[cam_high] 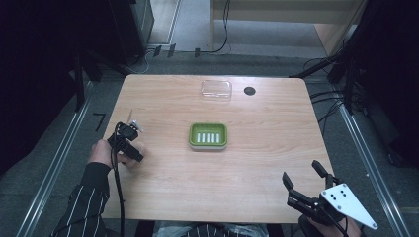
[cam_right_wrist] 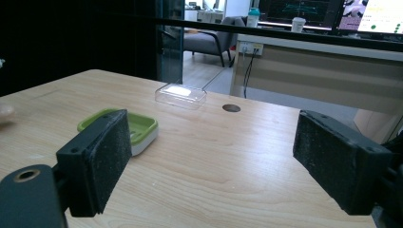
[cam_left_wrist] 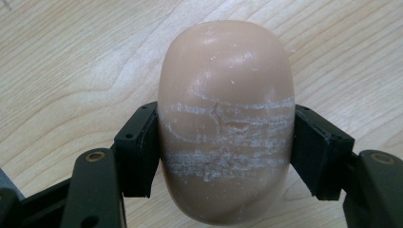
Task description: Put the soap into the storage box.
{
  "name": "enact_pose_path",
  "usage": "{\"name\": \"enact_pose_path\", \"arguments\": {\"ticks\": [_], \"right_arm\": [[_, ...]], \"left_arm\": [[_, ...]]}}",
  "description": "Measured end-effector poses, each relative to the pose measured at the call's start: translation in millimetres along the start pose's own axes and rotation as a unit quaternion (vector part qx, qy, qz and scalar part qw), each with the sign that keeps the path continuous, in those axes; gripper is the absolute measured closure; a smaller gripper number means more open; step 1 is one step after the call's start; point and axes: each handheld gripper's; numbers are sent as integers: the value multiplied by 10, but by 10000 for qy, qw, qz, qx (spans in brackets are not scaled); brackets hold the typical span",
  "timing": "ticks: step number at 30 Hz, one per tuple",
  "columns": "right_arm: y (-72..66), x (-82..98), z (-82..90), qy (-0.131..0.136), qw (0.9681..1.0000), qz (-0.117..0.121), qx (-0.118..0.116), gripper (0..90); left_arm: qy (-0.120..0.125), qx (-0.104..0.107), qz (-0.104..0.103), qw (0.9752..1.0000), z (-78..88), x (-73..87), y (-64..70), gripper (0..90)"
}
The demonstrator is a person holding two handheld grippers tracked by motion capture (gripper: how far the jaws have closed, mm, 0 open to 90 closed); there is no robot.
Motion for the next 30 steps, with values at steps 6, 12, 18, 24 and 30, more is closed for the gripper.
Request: {"name": "enact_pose_path", "arguments": {"ticks": [6, 12, 18, 24, 30], "right_arm": [[4, 1, -1, 2, 10000, -4, 8, 132], [6, 2, 1, 7, 10000, 2, 8, 132], [5, 2, -2, -1, 10000, 0, 9, 132], [7, 3, -1, -7, 10000, 3, 12, 132], [14, 6, 8, -9, 10000, -10, 22, 132]], "left_arm": [[-31, 5, -120, 9999, 1, -24, 48, 336], [-48, 15, -225, 9997, 4, -51, 100, 336], [-28, 39, -342, 9994, 23, -83, 163, 336], [-24, 60, -432, 9990, 36, -112, 217, 335], [-50, 95, -545, 9985, 53, -171, 272, 336]]}}
Point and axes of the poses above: each handheld gripper's, and its own axes: z roughly backward along the jaws, x roughly out of its underside, y roughly to its right, and after that the axes turned 15 degrees about x, right-handed
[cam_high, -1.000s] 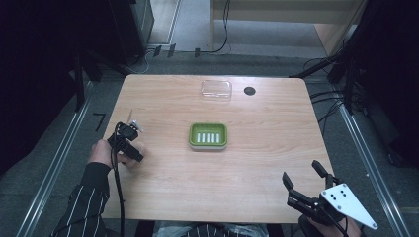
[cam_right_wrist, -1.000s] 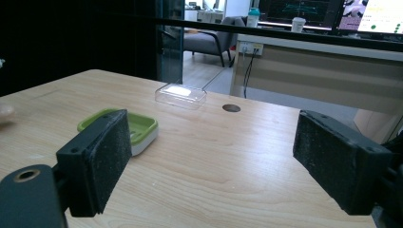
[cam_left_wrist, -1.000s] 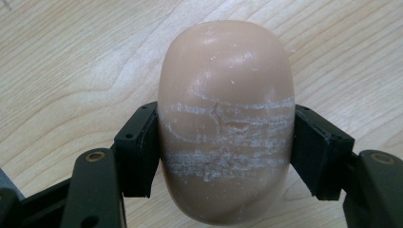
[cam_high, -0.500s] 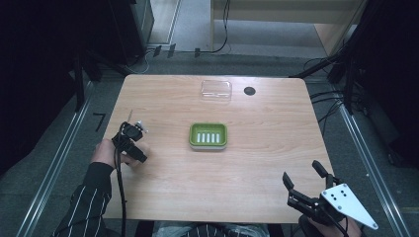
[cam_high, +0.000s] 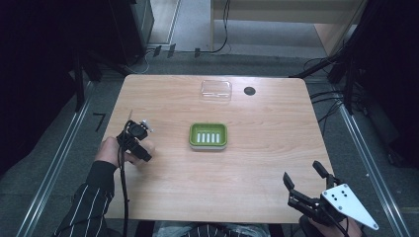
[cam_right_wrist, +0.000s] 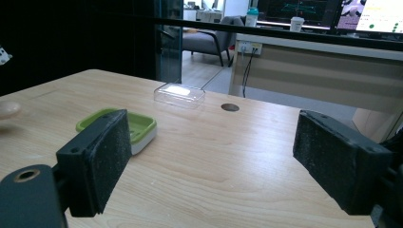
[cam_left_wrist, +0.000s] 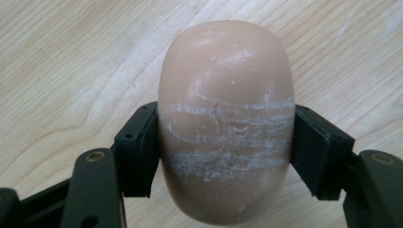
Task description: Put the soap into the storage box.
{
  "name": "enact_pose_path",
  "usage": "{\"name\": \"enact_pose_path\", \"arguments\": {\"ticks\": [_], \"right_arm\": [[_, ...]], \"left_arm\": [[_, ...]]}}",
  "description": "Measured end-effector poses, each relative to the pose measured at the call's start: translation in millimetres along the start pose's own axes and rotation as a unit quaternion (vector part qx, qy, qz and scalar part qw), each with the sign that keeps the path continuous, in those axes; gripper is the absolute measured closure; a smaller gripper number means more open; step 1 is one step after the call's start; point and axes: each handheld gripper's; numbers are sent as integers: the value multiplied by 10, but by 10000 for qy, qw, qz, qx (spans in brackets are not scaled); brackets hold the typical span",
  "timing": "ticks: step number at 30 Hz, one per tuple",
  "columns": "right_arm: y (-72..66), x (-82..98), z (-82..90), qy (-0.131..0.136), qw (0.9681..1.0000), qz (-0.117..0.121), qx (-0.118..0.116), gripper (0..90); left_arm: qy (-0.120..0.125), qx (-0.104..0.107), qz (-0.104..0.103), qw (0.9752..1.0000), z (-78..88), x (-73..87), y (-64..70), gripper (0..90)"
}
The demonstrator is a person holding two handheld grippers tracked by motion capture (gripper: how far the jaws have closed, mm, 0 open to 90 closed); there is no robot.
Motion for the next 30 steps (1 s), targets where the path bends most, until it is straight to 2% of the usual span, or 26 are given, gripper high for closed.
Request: {"name": "enact_pose_path", "arguments": {"ticks": [9, 15, 30], "right_arm": [[-5, -2, 5, -4, 10000, 7, 11, 132], [-11, -5, 8, -7, 10000, 8, 7, 132], [3, 1, 16, -18, 10000, -16, 25, 132]], "left_arm": [[-46, 28, -250, 9997, -2, -119, 87, 336], [-46, 65, -347, 9994, -11, -179, 145, 336], [-85, 76, -682, 9976, -15, -373, 303, 335]]}}
Point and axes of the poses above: each handheld gripper's, and its own axes: z roughly backward along the jaws, x roughly out of its underside, y roughly to its right, and after that the axes turned 15 degrees about x, right-handed
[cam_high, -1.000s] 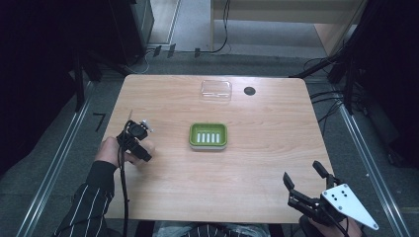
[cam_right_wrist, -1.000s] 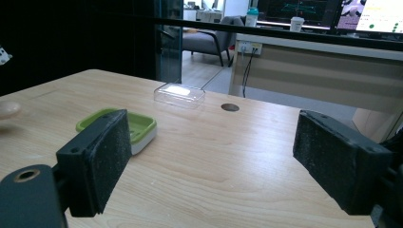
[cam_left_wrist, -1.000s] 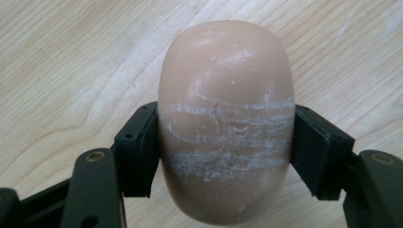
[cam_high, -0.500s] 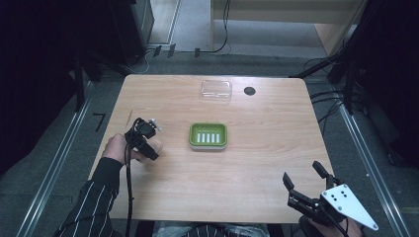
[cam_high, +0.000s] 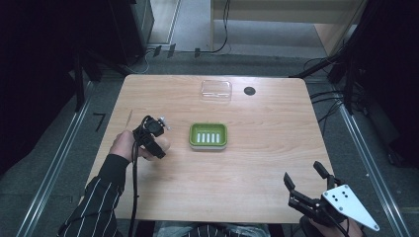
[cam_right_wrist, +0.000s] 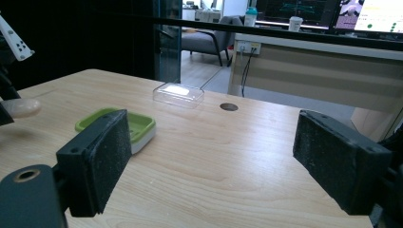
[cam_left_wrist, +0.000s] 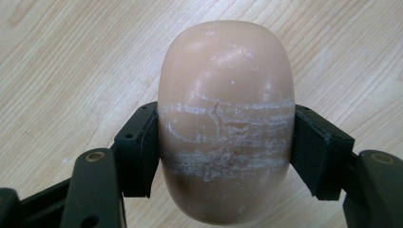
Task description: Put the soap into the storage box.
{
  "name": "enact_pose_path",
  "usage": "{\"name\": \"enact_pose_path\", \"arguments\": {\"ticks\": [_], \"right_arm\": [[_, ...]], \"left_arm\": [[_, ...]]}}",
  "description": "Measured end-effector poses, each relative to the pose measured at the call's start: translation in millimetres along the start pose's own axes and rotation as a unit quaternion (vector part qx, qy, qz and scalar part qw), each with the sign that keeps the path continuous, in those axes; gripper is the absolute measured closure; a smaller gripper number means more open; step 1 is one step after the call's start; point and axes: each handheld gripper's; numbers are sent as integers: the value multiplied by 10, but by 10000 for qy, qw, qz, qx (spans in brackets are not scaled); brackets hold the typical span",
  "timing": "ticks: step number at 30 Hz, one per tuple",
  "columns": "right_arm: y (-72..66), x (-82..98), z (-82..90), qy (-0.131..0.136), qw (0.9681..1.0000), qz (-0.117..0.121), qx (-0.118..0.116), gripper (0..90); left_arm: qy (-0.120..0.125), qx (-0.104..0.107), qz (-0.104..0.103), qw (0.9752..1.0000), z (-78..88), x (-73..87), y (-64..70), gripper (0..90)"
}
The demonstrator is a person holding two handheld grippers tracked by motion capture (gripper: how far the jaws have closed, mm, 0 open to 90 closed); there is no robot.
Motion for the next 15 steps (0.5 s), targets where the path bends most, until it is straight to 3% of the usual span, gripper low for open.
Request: {"name": "enact_pose_path", "arguments": {"ticks": [15], "right_arm": [[12, 2, 6, 13, 10000, 7, 19, 132]], "left_arm": [[-72, 31, -290, 9995, 6, -185, 89, 336]]}}
Point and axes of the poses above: each handheld gripper's, and its own axes: z roughly backward along the jaws, x roughly out of its underside, y roughly to its right, and after that the axes turned 15 degrees about x, right-handed
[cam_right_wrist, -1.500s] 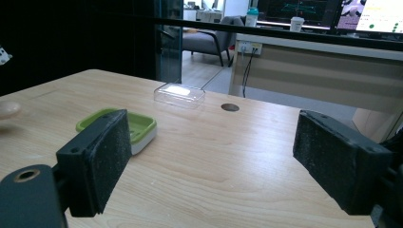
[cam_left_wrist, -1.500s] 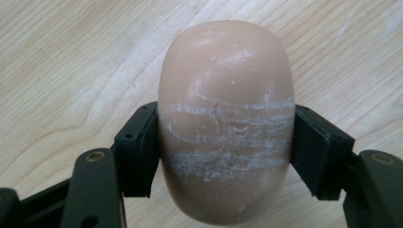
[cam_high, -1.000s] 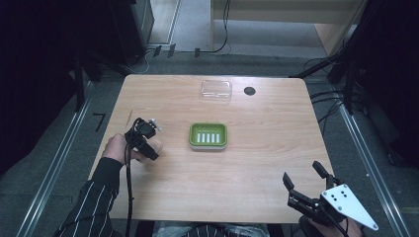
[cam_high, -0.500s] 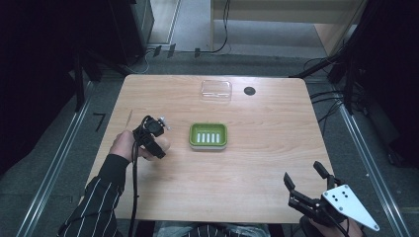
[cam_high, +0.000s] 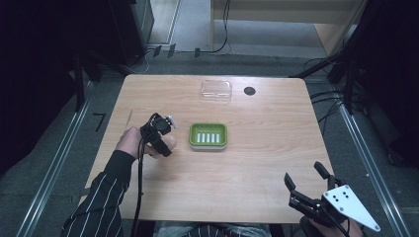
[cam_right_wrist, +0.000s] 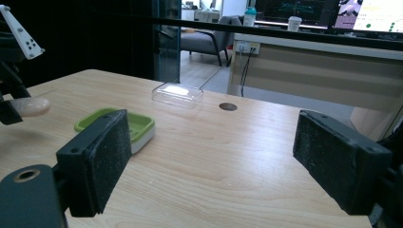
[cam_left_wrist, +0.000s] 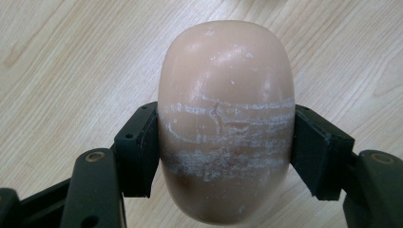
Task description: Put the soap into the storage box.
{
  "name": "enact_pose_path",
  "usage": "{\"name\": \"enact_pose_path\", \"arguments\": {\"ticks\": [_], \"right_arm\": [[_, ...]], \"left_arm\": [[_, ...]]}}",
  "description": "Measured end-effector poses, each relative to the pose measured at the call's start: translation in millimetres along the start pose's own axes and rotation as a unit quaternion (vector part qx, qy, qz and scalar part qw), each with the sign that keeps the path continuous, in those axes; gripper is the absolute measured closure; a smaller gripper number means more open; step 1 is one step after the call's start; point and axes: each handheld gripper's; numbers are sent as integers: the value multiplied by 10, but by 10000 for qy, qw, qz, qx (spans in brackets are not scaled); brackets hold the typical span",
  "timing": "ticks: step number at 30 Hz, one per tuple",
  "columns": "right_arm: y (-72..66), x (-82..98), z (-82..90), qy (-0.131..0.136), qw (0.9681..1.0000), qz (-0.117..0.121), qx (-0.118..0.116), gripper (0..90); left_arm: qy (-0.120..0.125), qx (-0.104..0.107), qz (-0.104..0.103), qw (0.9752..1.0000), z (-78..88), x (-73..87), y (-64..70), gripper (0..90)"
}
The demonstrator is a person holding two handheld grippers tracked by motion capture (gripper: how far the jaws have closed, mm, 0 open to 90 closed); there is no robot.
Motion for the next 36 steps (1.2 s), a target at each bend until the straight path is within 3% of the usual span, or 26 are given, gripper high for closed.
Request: {"name": "enact_pose_path", "arguments": {"ticks": [29, 36], "right_arm": [[10, 6, 5, -37, 10000, 9, 41, 132], [30, 15, 9, -38, 10000, -18, 60, 132]], "left_arm": [[64, 71, -466, 9989, 75, -280, 84, 336], [119, 8, -604, 9981, 138, -359, 103, 336]]}}
Point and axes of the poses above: each handheld gripper's, and its own axes: z roughly backward along the jaws, x roughly out of its underside, y roughly to its right, and after that the axes turned 15 degrees about x, right-handed
